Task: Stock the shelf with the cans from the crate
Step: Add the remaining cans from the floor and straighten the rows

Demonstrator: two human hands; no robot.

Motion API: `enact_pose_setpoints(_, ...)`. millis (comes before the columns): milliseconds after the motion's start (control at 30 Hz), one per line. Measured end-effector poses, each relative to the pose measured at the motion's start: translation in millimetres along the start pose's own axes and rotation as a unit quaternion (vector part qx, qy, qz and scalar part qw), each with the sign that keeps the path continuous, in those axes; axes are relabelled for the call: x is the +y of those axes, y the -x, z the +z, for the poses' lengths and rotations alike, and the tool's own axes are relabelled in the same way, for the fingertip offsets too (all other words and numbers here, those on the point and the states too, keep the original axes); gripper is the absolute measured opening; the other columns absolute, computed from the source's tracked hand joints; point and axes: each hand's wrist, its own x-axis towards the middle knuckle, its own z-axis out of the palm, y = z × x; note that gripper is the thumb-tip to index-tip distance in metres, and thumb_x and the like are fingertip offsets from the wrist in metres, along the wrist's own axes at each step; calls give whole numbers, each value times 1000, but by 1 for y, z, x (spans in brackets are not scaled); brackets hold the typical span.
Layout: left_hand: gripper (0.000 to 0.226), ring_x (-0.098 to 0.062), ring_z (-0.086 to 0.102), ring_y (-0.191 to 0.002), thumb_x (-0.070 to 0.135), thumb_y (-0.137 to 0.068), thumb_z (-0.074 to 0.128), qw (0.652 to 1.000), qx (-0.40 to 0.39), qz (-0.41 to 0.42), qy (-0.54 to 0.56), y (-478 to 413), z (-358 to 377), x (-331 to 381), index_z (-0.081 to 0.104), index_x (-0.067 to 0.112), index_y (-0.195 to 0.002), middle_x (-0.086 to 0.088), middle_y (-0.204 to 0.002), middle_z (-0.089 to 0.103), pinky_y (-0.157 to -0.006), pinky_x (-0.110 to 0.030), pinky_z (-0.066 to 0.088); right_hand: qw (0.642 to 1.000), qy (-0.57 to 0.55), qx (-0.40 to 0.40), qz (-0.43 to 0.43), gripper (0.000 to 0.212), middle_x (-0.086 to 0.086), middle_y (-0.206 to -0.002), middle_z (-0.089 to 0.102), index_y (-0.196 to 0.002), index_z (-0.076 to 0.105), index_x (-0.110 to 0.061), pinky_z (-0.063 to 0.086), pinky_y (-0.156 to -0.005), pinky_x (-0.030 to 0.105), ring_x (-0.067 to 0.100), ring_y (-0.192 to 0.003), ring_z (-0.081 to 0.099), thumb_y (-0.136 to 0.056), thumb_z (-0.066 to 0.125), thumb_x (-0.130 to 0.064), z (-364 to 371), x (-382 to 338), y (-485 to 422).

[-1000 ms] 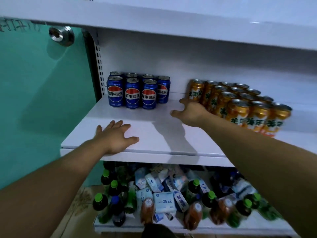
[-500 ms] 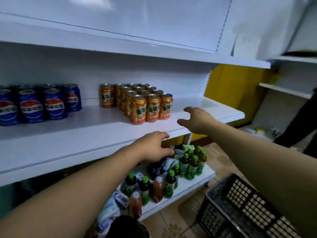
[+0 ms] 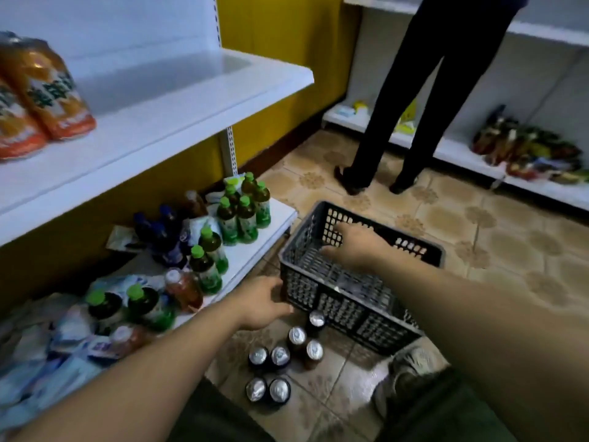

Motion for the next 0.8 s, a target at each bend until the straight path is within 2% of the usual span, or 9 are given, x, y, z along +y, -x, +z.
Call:
enact_pose_setpoints(133,76,-19,49,-125,45,-80,69,997,-57,-46,25,-51,49,-26,38,16,-144,-3,-142,47,-103,-29,40,994,-25,-99,35,74,12,-153,33,-150,25,-15,38,-106,37,30,-134,39,-93,51,-54,67,44,-28)
enact_pose_setpoints(200,71,-21,53,-120,47,-77,70,995,-67,-65,19,-82,72,-44,47,18,-137,-1,-136,53,-100,-30,43,990,-31,-130,50,72,12,-152,34,-150,26,-16,38,-105,37,30,-134,39,-93,52,-52,101,60,-46)
enact_pose_setpoints(333,72,-30,58,-112,47,-68,70,988,-90,-116,42,-140,108,-76,51,13,-129,-11,-130,57,-93,-36,48,979,-30,-193,59,68,16,-147,41,-147,30,-11,43,-100,37,33,-126,46,-95,50,-50,160,81,-86)
enact_pose_setpoints(400,75,-29,54,-118,45,-69,69,987,-91,-127,42,-160,118,-84,48,10,-132,-12,-136,52,-99,-36,44,973,-40,-219,58,62,16,-140,47,-144,35,-11,45,-94,37,33,-119,51,-96,50,-47,186,89,-106)
enact_pose_setpoints(467,77,-26,44,-130,39,-79,69,984,-103,-140,36,-180,126,-90,37,14,-144,-10,-147,40,-107,-32,37,968,-62,-234,59,59,15,-138,50,-141,38,-13,44,-90,36,33,-116,52,-95,52,-46,210,95,-126)
enact_pose_setpoints(533,77,-24,34,-138,37,-85,66,981,-116,-152,26,-207,139,-101,29,19,-149,-7,-154,30,-108,-26,29,966,-77,-238,66,62,15,-139,48,-142,36,-14,43,-91,37,34,-118,51,-93,55,-47,233,102,-145)
enact_pose_setpoints(700,81,-23,33,-138,43,-82,67,981,-141,-131,24,-268,174,-112,27,21,-149,-5,-153,33,-110,-28,28,962,-32,-265,59,62,18,-132,53,-141,32,-15,46,-90,38,36,-114,54,-92,56,-43,288,118,-181)
enact_pose_setpoints(800,84,-22,32,-139,46,-79,68,980,-157,-118,11,-299,194,-115,27,23,-148,-1,-153,33,-112,-29,26,954,-20,-298,31,70,17,-139,49,-150,21,-17,40,-94,33,33,-122,50,-93,55,-40,312,119,-197)
